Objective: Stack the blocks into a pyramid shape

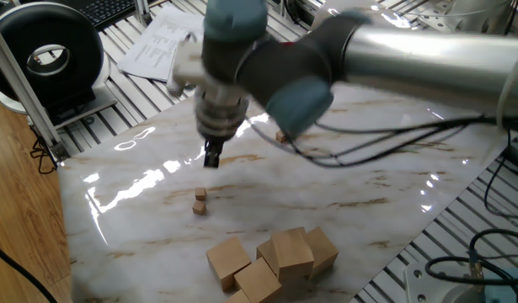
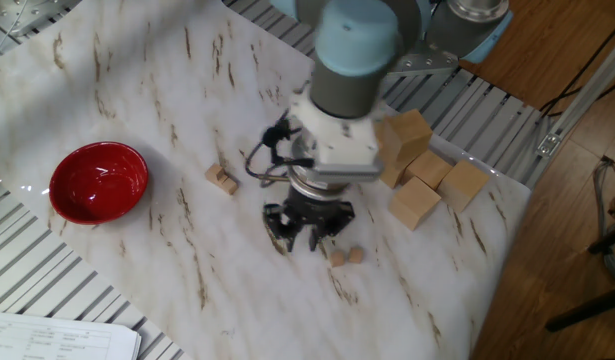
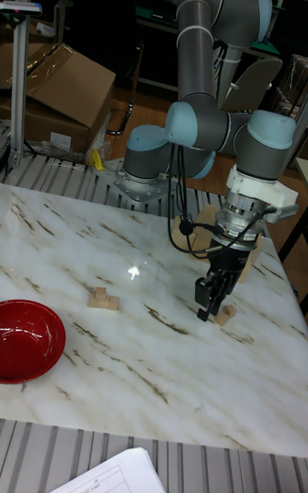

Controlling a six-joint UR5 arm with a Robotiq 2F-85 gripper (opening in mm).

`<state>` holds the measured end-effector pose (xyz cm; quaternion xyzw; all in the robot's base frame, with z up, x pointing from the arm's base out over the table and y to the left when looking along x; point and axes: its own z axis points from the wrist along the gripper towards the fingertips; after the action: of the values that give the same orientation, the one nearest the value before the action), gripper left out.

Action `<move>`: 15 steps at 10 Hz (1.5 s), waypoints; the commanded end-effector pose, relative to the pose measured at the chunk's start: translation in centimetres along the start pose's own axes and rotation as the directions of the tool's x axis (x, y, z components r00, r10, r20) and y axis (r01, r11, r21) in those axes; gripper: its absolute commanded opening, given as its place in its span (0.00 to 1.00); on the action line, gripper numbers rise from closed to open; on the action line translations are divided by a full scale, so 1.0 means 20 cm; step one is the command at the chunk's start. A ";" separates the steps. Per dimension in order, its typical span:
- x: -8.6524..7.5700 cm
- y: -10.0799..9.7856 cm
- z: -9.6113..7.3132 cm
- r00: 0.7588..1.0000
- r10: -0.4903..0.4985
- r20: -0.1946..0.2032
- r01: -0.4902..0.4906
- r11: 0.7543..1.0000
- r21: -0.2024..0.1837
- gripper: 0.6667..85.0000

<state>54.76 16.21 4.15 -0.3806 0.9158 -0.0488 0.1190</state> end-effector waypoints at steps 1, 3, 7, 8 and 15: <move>0.00 0.04 -0.01 1.000 0.008 0.001 -0.008 1.000 0.001 0.43; 0.03 0.01 -0.04 1.000 -0.020 -0.012 0.020 1.000 -0.017 0.43; 0.07 0.02 -0.05 0.967 -0.251 -0.040 0.250 0.968 -0.035 0.40; 0.05 0.05 -0.05 0.958 -0.287 -0.016 0.286 0.957 -0.051 0.41; -0.09 0.11 -0.05 0.944 -0.313 0.102 0.321 0.945 -0.066 0.43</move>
<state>53.84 18.11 4.81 -0.5263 0.8412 -0.0276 0.1210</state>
